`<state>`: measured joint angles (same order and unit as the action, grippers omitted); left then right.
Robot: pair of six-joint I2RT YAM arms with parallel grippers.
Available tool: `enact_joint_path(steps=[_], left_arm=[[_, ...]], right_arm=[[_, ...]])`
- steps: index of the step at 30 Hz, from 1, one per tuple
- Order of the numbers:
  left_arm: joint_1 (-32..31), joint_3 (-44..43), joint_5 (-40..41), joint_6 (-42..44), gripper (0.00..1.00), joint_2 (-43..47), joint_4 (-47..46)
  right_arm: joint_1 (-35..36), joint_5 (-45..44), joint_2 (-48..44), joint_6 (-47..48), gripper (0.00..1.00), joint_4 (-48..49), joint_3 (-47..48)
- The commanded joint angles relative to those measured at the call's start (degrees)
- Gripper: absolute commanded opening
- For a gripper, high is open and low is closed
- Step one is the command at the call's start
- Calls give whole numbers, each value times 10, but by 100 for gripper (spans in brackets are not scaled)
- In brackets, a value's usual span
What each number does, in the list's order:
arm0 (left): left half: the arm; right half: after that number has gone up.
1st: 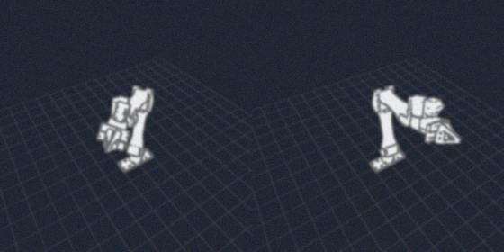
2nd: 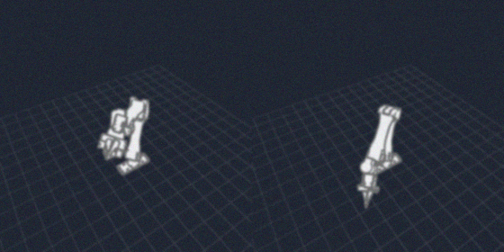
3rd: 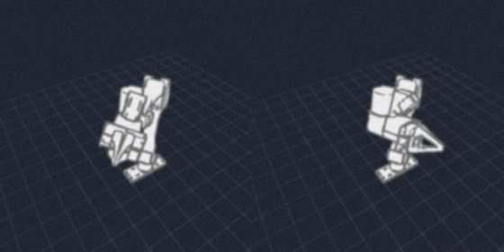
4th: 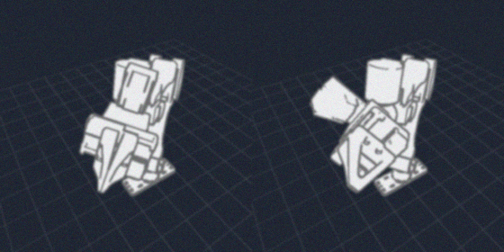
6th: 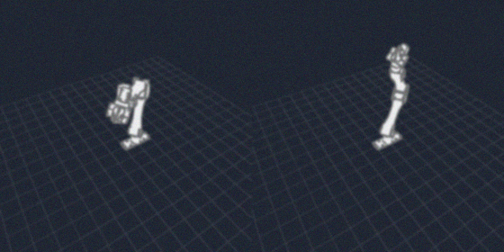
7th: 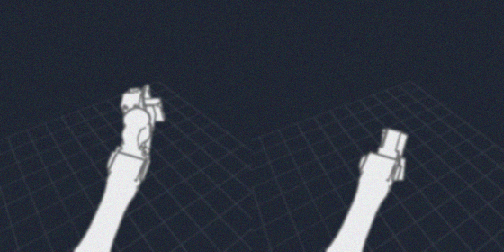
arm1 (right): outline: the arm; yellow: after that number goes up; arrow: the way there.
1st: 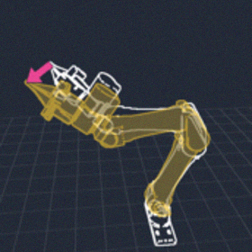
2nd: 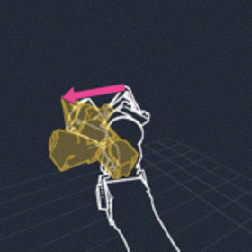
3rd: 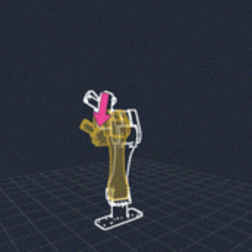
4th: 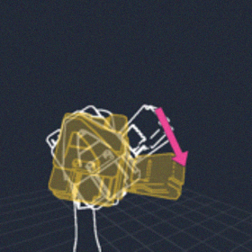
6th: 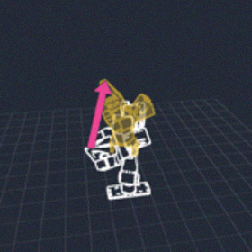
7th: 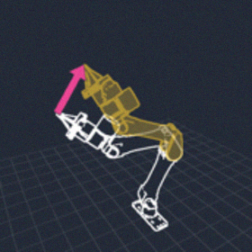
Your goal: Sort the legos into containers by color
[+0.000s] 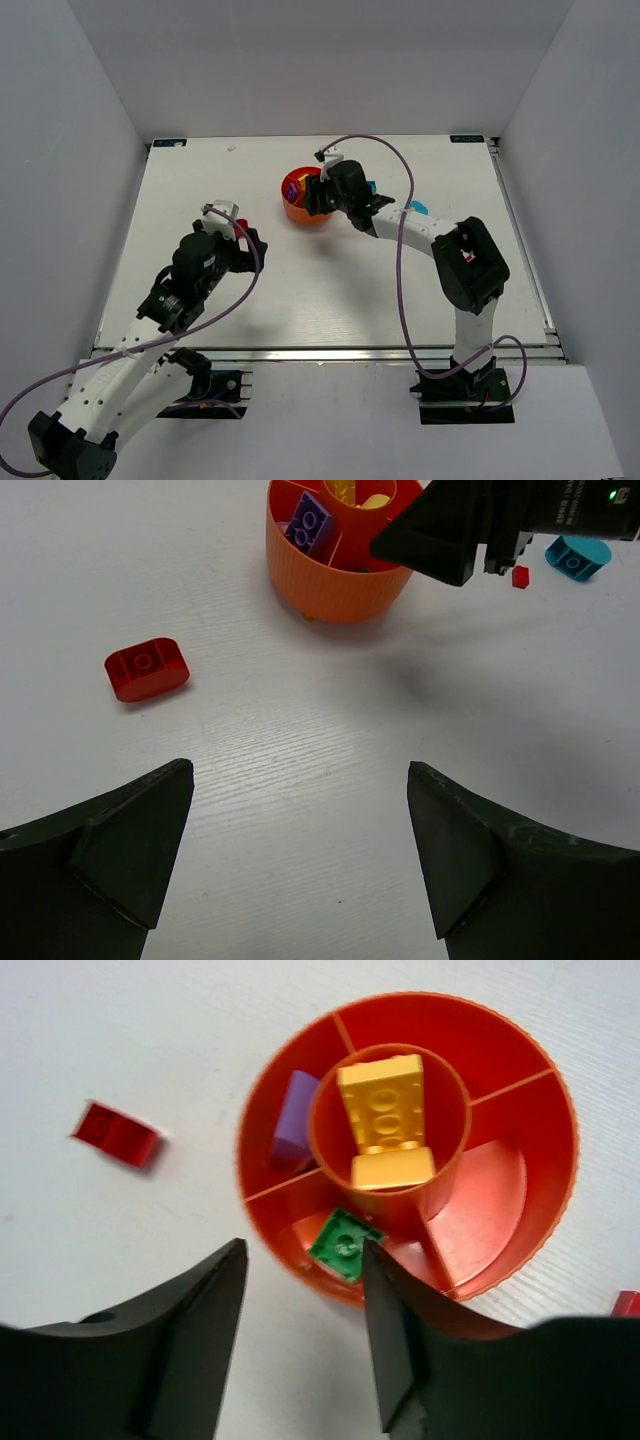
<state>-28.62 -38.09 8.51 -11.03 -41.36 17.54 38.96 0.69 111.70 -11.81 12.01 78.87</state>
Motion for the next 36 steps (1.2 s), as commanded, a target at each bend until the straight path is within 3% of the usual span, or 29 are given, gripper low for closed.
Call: enact_joint_path(steps=[1, 4, 5, 6, 7, 8, 9, 11, 12, 14, 15, 16, 18, 19, 22, 27, 33, 36], left_arm=[[-1, 6, -26, 0, 96, 15, -14], [-1, 9, -60, 2, 86, 20, -30], [-1, 12, -72, 4, 74, 21, -36], [-1, 13, -83, 4, 67, 21, -42], [-1, 13, -120, 5, 59, 18, -50], [-1, 13, -136, 6, 42, 15, -53], [-1, 12, -149, 5, 31, 7, -57], [-1, 7, -184, 7, 15, -3, -62], [-1, 6, -196, 8, 13, -11, -64], [-1, 4, -219, 7, 14, -17, -66], [-1, 2, -227, 7, 25, -21, -68], [-1, 0, -233, 7, 38, -23, -68], [-1, -7, -252, 6, 66, -25, -67], [-1, -11, -256, 7, 73, -27, -64], [-1, -33, -263, 12, 82, -28, -40], [-1, -9, -240, 18, 84, 8, -26], [-7, -17, -218, 27, 85, 30, -1], [-7, -21, -223, 31, 85, 37, 7]], right_arm=[[-3, 64, -73, -16, 53, -27, 29], [-11, 141, -129, -2, 41, -59, 22], [-21, 169, -143, 13, 39, -76, 16], [-22, 191, -158, 28, 34, -87, 11], [-27, 209, -187, 71, 16, -98, 3], [-38, 225, -203, 94, 10, -117, -15], [-46, 256, -218, 112, 3, -119, -30], [-68, 283, -261, 160, 0, -159, -68], [-82, 297, -271, 166, 0, -174, -77], [-110, 323, -292, 183, 0, -205, -84], [-127, 342, -299, 186, 0, -237, -87], [-148, 353, -309, 191, 13, -254, -89], [-168, 369, -322, 223, 28, -302, -96], [-195, 368, -334, 240, 51, -321, -96], [-243, 346, -343, 307, 74, -426, -86], [-317, 284, -365, 340, 72, -527, -93], [-383, 189, -394, 316, 63, -553, -132], [-425, 131, -397, 326, 66, -546, -157]])
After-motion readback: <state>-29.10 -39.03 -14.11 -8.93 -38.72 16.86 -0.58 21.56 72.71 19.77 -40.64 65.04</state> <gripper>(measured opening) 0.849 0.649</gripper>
